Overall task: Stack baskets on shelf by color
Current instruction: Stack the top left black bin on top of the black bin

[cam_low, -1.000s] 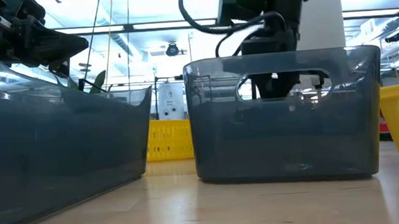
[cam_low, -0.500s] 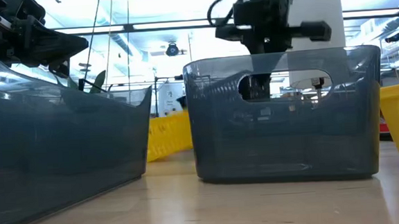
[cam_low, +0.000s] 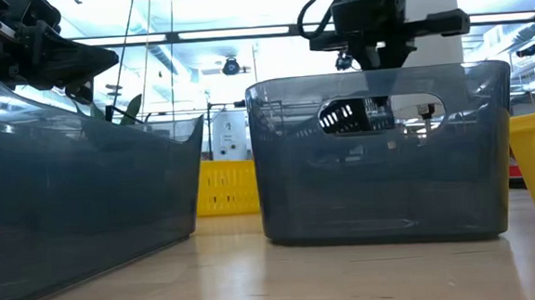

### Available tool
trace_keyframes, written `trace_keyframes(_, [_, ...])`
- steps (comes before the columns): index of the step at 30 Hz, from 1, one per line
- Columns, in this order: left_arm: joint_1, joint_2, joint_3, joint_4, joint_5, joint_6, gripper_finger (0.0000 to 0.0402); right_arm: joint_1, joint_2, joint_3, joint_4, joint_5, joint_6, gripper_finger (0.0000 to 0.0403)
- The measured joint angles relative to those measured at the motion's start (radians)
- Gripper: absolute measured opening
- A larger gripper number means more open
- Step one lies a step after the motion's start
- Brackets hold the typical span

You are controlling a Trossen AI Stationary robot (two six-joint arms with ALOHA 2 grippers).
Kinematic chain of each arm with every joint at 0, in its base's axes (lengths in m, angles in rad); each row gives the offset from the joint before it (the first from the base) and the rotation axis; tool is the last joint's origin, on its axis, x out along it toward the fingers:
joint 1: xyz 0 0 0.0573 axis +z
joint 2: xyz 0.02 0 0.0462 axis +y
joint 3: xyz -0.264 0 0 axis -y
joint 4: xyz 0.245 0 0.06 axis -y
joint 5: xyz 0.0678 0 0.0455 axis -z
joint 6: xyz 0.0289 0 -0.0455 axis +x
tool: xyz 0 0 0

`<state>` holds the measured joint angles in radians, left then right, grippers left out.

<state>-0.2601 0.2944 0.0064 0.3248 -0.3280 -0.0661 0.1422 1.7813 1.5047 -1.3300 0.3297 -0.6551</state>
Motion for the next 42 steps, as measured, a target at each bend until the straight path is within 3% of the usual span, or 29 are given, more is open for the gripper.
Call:
trace_keyframes(5, [0.0,0.0,0.0,0.0,0.0,0.0,0.0036,0.01,-0.016,0.0,-0.066,-0.046,0.109,0.0014])
trace_keyframes(18, [0.0,0.0,0.0,0.0,0.0,0.0,0.0028,0.118,-0.225,-0.109,-0.184,0.013,0.296,0.0012])
trace_keyframes(30, [0.0,0.0,0.0,0.0,0.0,0.0,0.0036,0.089,-0.401,-0.372,-0.072,0.098,0.24,0.0012])
trace_keyframes(42, [0.0,0.0,0.0,0.0,0.0,0.0,0.0035,0.0,-0.424,-0.541,0.138,0.152,0.053,0.0012])
